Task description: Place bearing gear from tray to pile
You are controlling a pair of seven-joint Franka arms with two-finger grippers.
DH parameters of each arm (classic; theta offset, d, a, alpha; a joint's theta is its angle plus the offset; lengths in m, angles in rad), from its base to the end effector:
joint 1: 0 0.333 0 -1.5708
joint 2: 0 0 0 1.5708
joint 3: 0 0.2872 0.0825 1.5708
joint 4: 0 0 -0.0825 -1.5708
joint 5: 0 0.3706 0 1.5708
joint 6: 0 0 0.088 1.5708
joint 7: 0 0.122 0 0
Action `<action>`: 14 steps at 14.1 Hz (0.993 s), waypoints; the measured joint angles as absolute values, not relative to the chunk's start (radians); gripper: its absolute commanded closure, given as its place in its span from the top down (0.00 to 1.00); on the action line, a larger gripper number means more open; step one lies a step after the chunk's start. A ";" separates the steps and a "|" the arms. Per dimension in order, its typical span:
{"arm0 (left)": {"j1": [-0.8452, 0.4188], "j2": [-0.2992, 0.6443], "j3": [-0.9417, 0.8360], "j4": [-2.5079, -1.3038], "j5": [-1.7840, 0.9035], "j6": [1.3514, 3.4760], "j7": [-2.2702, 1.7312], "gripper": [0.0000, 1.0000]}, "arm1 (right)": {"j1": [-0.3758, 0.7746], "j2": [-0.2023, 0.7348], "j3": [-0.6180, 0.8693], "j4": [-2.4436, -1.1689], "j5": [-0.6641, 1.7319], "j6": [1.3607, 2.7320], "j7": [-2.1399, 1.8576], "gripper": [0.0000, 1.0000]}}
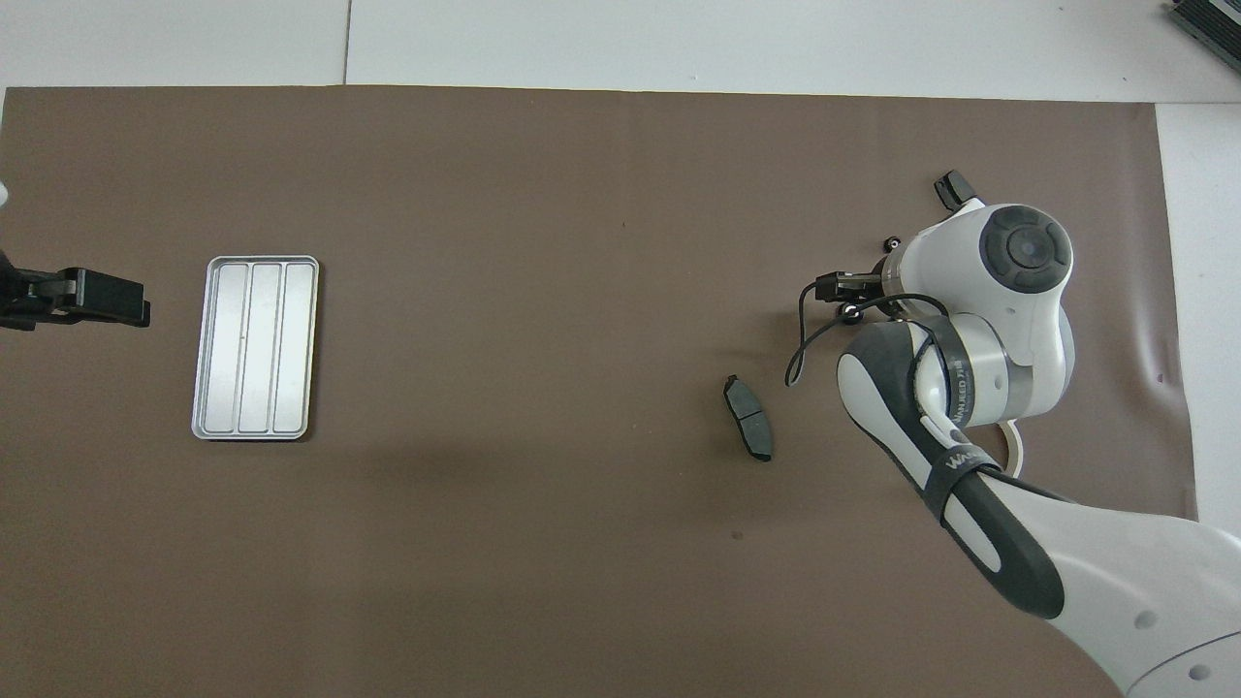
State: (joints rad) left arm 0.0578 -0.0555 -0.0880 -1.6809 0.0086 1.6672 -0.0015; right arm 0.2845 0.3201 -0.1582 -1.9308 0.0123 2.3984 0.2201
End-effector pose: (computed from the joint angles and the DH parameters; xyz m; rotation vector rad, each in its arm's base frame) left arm 0.5338 -0.0162 0.5682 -3.1278 0.0459 -0.0654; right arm 0.6084 0.0810 0.3053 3.1157 -0.1412 0.2440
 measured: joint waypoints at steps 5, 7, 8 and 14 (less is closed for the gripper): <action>0.058 -0.055 -0.088 -1.681 0.009 1.667 -0.002 1.00 | 0.211 0.210 -0.161 -1.838 0.011 2.215 0.214 1.00; 0.058 -0.055 -0.088 -1.681 0.009 1.667 -0.002 1.00 | 0.193 0.172 -0.161 -1.772 0.011 2.076 0.194 1.00; 0.058 -0.055 -0.088 -1.681 0.009 1.667 -0.002 1.00 | 0.188 0.151 -0.161 -1.752 0.011 2.022 0.187 1.00; 0.058 -0.056 -0.088 -1.681 0.009 1.666 -0.002 1.00 | 0.080 0.009 -0.129 -1.725 0.010 1.770 0.107 1.00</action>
State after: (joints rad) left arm 0.0579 -0.0555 -0.0880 -1.6809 0.0086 1.6661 -0.0015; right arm 0.0795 0.0093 -0.1289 -1.7252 0.0102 1.7701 0.1073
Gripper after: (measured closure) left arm 0.000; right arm 0.000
